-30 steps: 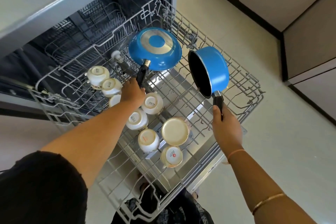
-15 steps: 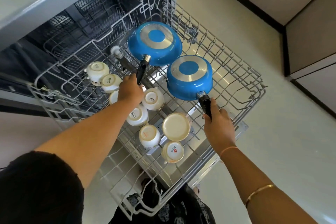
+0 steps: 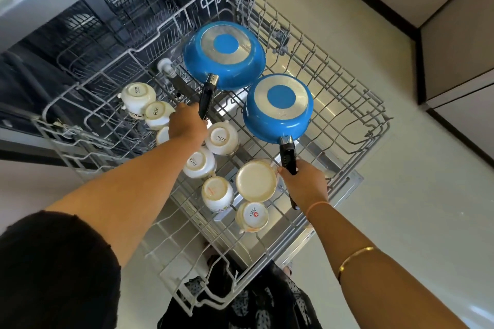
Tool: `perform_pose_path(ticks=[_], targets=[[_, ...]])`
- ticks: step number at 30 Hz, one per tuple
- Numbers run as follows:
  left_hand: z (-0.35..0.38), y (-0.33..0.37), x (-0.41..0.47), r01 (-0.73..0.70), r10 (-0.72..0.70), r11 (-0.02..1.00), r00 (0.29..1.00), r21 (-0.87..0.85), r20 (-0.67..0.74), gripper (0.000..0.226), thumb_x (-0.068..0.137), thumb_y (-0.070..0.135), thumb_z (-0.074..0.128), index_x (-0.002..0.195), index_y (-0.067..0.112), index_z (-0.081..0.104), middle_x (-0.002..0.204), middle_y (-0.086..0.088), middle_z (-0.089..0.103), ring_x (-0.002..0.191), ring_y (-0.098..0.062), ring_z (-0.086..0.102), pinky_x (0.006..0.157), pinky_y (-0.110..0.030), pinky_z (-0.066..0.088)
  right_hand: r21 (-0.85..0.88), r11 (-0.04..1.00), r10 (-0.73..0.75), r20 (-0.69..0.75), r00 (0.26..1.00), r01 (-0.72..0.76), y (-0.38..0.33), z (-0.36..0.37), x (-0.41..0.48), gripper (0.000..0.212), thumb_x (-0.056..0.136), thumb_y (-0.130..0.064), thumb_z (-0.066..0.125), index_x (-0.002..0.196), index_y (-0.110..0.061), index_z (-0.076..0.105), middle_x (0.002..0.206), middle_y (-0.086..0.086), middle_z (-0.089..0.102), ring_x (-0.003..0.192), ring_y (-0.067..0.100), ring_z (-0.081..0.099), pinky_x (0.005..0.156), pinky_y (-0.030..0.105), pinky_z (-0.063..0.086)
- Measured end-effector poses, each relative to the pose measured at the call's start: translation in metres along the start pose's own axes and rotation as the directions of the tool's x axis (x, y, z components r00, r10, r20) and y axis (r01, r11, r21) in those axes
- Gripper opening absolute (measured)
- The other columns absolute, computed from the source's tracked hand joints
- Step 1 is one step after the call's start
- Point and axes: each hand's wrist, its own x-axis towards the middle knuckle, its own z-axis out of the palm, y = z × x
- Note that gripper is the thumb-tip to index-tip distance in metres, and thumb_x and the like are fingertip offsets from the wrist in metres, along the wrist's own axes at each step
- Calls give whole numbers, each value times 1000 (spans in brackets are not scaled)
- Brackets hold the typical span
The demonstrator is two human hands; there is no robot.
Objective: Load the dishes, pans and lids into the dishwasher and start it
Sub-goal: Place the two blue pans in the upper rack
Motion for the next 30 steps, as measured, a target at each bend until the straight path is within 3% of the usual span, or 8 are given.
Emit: perform_pose_path(ticks=[2, 7, 13, 17, 25, 30], targets=[[-1, 0, 1, -4, 4, 999, 1000, -53, -1, 28, 88, 14, 61, 115, 8, 60, 117, -18, 55, 102, -37, 57, 71, -39, 46, -44, 999, 15, 20, 1000, -15, 0, 1, 2, 24, 94, -32, 50, 105, -14, 59, 74, 2, 58, 72, 21, 62, 66, 36, 57], [-6, -2, 0, -15, 14, 989, 1000, -150, -8, 37, 83, 16, 69, 118, 8, 61, 115, -15, 63, 103, -34, 60, 78, -39, 49, -127, 992, 18, 47, 999, -12, -2, 3, 2, 30, 96, -36, 48, 114, -13, 55, 79, 1, 56, 69, 17, 56, 56, 25, 43], [-3, 0, -7, 2, -2, 994, 1000, -106, -2, 41, 89, 11, 61, 128, 5, 51, 131, -18, 48, 114, -37, 53, 90, -43, 46, -147, 989, -9, 37, 999, 15, -3, 7, -7, 38, 99, -41, 34, 118, -10, 47, 95, 10, 64, 82, 25, 61, 71, 35, 52], [2, 7, -16, -7, 4, 997, 999, -80, -42, 50, 90, 4, 55, 137, 8, 39, 140, -18, 36, 125, -36, 42, 96, -42, 43, -123, 992, 2, -34, 999, -6, -3, 6, -13, 34, 98, -32, 43, 124, -10, 39, 104, 15, 64, 92, 32, 63, 71, 39, 52], [4, 5, -25, -97, 83, 985, 991, -144, -102, 51, 90, 0, 50, 139, 9, 39, 141, -15, 36, 125, -34, 43, 97, -38, 42, -143, 989, 30, -52, 998, -37, -5, 7, -10, 36, 90, -15, 57, 121, -8, 42, 110, 16, 62, 97, 33, 62, 77, 40, 52], [5, 2, -28, -127, 108, 981, 985, -150, -134, 50, 89, -1, 50, 138, 8, 41, 140, -15, 38, 124, -34, 43, 96, -38, 41, -295, 953, -80, -51, 995, 61, -1, 5, -13, 39, 90, -6, 55, 125, -10, 37, 105, 15, 60, 90, 31, 62, 69, 37, 48]])
